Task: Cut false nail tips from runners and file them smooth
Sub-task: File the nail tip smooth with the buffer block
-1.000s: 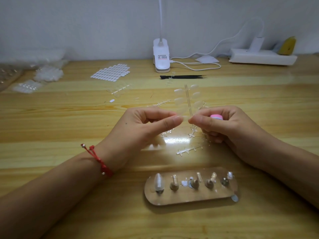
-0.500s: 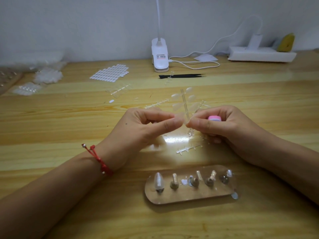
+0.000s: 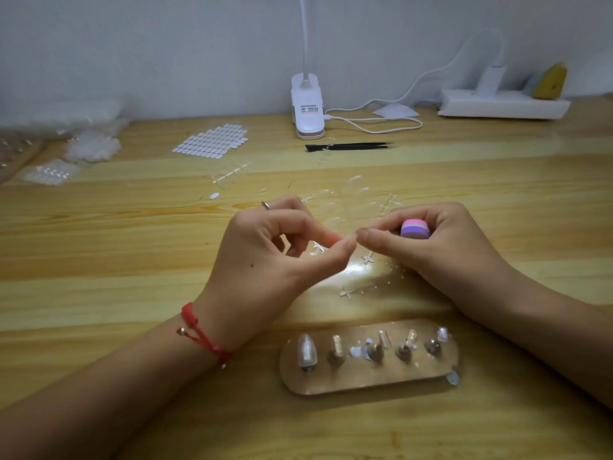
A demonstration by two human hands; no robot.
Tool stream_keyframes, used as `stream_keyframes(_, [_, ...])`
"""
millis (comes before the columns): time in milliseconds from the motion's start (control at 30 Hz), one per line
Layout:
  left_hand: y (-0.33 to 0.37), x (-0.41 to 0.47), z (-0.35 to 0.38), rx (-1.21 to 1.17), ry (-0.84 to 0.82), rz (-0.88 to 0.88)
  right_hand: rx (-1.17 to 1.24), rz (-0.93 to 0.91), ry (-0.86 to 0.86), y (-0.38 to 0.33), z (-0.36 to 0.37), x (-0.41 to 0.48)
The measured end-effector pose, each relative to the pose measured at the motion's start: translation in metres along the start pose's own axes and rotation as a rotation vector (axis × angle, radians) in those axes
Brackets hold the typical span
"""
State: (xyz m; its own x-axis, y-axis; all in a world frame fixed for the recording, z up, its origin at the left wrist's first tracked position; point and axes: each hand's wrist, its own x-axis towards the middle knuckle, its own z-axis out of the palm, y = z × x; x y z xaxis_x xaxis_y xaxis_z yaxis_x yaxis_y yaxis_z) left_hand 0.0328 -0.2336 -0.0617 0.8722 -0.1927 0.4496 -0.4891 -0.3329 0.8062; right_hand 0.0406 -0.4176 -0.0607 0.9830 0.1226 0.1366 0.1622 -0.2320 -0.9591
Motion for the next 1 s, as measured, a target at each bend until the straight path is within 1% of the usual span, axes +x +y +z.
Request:
stream_keyframes(67, [0.005, -0.002, -0.001, -0.005, 0.021, 0.077, -0.042, 0.01, -0.014, 0.0, -0.001, 0.0])
stream_keyframes(100, [0.006, -0.003, -0.001, -0.023, 0.029, 0.096, -0.071, 0.01, -0.04, 0.0, -0.002, 0.001])
stream_keyframes(133, [0.008, -0.003, -0.001, -0.044, 0.035, 0.102, -0.05, 0.02, -0.065, 0.0, -0.002, 0.001])
stream_keyframes(167, [0.009, -0.003, -0.001, -0.071, 0.039, 0.092, 0.041, 0.053, -0.084, 0.0, -0.003, 0.002])
stream_keyframes(200, [0.009, -0.003, 0.0, -0.114, 0.039, 0.061, 0.2, 0.108, -0.101, 0.0, -0.005, 0.004])
stream_keyframes(267, [0.009, -0.002, 0.001, -0.243, 0.031, -0.041, 0.502, 0.199, -0.125, -0.001, -0.008, 0.007])
stream_keyframes(300, [0.008, -0.001, 0.001, -0.293, 0.028, -0.087, 0.611, 0.226, -0.133, -0.002, -0.009, 0.008])
stream_keyframes(367, [0.006, -0.001, 0.0, -0.307, 0.037, -0.125, 0.778, 0.26, -0.17, -0.003, -0.008, 0.008])
stream_keyframes(400, [0.006, -0.001, 0.0, -0.308, 0.038, -0.13, 0.818, 0.273, -0.191, -0.003, -0.008, 0.007])
stream_keyframes(433, [0.005, 0.0, 0.0, -0.314, 0.035, -0.137, 0.811, 0.273, -0.208, -0.002, -0.008, 0.008])
stream_keyframes(533, [0.003, 0.0, 0.003, -0.36, 0.01, -0.169, 0.595, 0.214, -0.225, 0.003, -0.007, 0.008])
stream_keyframes(567, [0.001, 0.0, 0.004, -0.383, 0.0, -0.18, 0.568, 0.19, -0.232, 0.004, -0.006, 0.008])
stream_keyframes(700, [-0.002, -0.001, 0.006, -0.444, -0.051, -0.215, 0.58, 0.118, -0.289, 0.006, 0.0, 0.004])
stream_keyframes(833, [-0.004, -0.001, 0.007, -0.358, -0.07, -0.224, 0.584, 0.086, -0.323, 0.009, 0.002, 0.001])
stream_keyframes(933, [-0.005, -0.002, 0.007, -0.274, -0.107, -0.221, 0.61, 0.118, -0.258, 0.008, 0.002, 0.003])
stream_keyframes(1000, [-0.003, -0.002, 0.007, -0.263, -0.106, -0.207, 0.618, 0.127, -0.223, 0.008, 0.0, 0.004])
